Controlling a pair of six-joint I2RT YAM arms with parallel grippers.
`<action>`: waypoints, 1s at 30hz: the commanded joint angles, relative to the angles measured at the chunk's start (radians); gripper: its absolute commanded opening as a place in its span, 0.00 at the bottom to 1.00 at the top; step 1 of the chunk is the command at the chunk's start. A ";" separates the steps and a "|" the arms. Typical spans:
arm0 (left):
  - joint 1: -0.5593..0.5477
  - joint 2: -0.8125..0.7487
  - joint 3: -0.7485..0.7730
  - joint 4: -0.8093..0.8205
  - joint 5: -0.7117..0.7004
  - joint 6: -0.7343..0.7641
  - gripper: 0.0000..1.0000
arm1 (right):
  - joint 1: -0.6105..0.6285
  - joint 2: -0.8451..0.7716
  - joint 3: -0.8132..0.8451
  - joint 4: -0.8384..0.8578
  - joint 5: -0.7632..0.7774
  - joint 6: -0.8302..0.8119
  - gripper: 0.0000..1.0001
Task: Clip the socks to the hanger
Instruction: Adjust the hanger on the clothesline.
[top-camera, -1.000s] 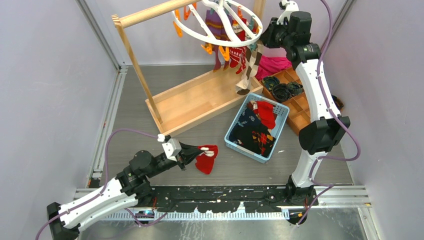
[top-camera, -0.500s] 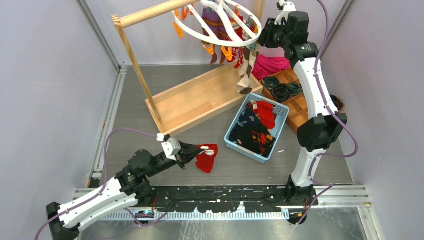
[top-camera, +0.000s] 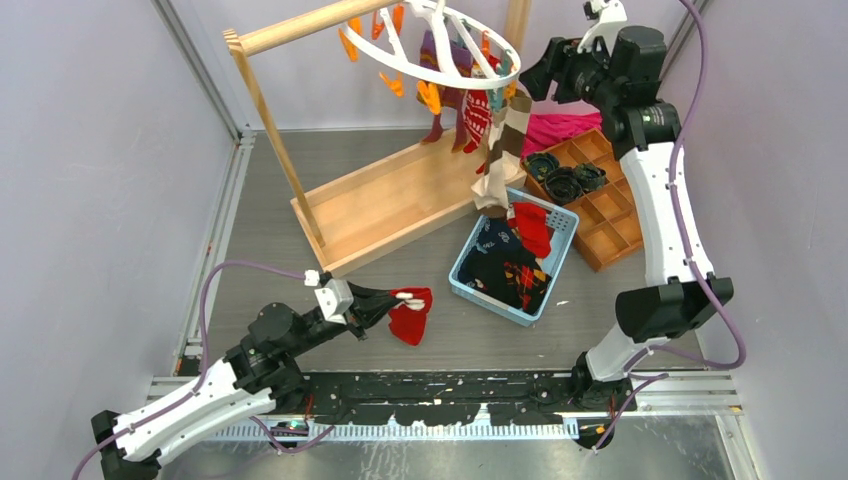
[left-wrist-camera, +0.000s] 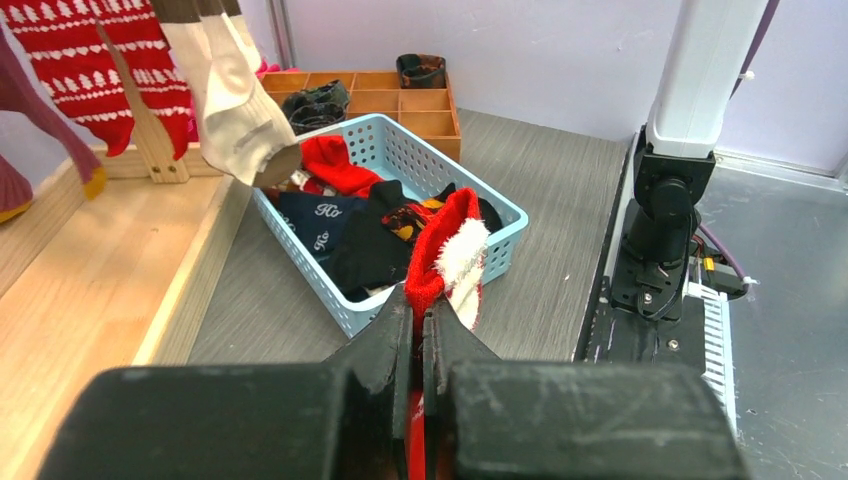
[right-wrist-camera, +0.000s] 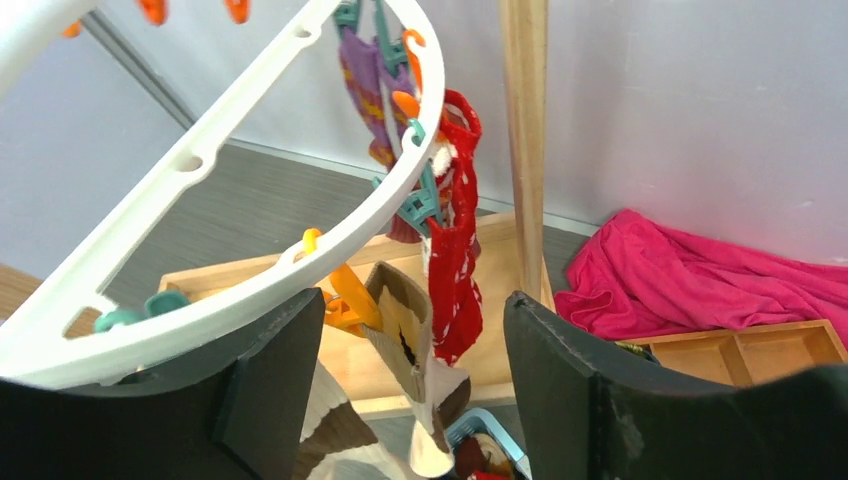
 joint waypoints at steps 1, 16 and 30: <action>0.003 -0.001 0.054 0.009 -0.005 0.024 0.00 | -0.008 -0.070 -0.035 -0.015 -0.054 -0.049 0.74; 0.003 0.065 0.069 0.039 0.000 0.045 0.00 | -0.014 -0.250 -0.159 -0.239 -0.529 -0.302 0.93; 0.003 0.088 0.060 0.085 0.007 0.028 0.00 | 0.029 -0.314 -0.373 -0.204 -0.774 -0.316 0.94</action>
